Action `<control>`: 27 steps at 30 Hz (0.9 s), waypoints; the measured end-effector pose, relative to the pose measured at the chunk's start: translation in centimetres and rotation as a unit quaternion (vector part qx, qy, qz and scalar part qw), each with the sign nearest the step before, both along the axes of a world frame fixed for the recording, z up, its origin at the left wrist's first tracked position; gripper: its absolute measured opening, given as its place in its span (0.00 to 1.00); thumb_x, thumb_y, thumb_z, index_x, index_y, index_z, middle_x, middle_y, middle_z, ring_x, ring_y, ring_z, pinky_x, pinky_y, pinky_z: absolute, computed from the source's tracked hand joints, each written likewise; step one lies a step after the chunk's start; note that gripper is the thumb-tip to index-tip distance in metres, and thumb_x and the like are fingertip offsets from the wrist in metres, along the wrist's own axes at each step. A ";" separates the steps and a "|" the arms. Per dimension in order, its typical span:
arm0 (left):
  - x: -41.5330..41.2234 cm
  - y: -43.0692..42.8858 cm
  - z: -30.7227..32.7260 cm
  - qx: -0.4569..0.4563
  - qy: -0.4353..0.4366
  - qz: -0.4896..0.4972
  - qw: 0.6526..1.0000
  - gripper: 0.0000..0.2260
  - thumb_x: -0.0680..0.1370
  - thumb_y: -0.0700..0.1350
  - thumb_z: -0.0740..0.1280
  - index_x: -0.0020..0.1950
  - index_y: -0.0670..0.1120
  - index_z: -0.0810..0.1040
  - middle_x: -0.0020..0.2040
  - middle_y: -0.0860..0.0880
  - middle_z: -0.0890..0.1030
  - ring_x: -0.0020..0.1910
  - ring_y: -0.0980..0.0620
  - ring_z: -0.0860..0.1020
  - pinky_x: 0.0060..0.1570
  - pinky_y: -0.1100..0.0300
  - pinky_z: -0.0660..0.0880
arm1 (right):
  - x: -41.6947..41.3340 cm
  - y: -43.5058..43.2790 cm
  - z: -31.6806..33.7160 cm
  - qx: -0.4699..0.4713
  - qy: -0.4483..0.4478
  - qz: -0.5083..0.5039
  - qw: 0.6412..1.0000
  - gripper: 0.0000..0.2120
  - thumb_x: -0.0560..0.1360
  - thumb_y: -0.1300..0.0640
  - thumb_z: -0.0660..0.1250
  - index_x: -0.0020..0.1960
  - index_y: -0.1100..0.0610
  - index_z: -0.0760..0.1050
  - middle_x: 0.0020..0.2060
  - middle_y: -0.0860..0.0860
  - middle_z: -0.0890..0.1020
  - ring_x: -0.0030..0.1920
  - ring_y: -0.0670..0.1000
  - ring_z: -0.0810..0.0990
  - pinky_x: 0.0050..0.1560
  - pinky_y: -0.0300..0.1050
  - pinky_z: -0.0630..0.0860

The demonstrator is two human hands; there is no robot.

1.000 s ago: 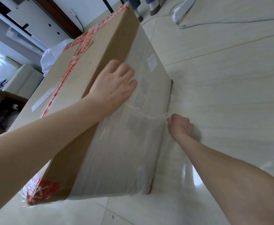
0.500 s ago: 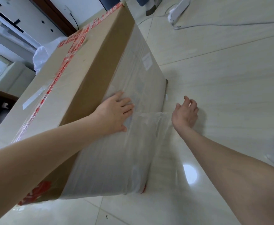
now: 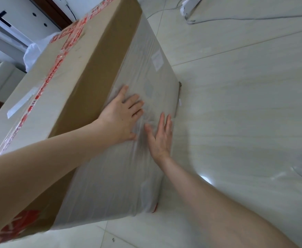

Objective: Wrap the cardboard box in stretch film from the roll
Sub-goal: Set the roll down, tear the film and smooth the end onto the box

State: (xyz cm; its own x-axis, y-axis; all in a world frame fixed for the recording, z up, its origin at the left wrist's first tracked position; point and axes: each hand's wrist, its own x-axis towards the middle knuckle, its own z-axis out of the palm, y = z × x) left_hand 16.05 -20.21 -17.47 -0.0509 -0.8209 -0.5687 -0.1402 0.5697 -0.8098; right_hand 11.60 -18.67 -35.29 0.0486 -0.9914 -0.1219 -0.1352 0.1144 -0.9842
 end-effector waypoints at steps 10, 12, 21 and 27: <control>0.5 -0.4 -0.5 -0.005 -0.001 -0.003 1.000 0.37 0.76 0.68 0.41 0.77 0.46 0.40 0.78 0.44 0.39 0.76 0.42 0.38 0.65 0.31 0.33 | 3.1 -2.2 -1.1 0.130 -0.101 -0.005 0.986 0.31 0.80 0.41 0.51 0.78 0.50 0.44 0.77 0.51 0.45 0.77 0.52 0.42 0.73 0.57 0.41; 0.4 -0.4 -0.4 -0.003 -0.006 0.005 1.000 0.38 0.76 0.69 0.41 0.77 0.47 0.39 0.78 0.44 0.39 0.76 0.42 0.38 0.66 0.31 0.33 | 3.4 -2.5 -1.5 0.130 -0.096 -0.010 0.987 0.31 0.80 0.41 0.51 0.78 0.49 0.45 0.77 0.52 0.45 0.77 0.52 0.42 0.73 0.58 0.41; 0.4 -0.2 -0.4 -0.005 -0.023 0.008 1.000 0.46 0.71 0.75 0.44 0.77 0.46 0.38 0.78 0.44 0.38 0.76 0.41 0.37 0.64 0.30 0.32 | 3.8 -3.1 -2.6 0.145 -0.090 -0.028 0.985 0.30 0.79 0.39 0.50 0.77 0.44 0.45 0.77 0.51 0.45 0.77 0.53 0.43 0.72 0.60 0.40; 0.5 -0.3 -0.5 -0.004 -0.016 0.007 1.000 0.44 0.72 0.74 0.43 0.77 0.47 0.38 0.78 0.44 0.38 0.76 0.41 0.37 0.64 0.30 0.32 | 4.1 -3.1 -2.8 0.143 -0.080 -0.032 0.986 0.29 0.79 0.39 0.49 0.77 0.44 0.45 0.77 0.51 0.46 0.77 0.52 0.43 0.72 0.59 0.41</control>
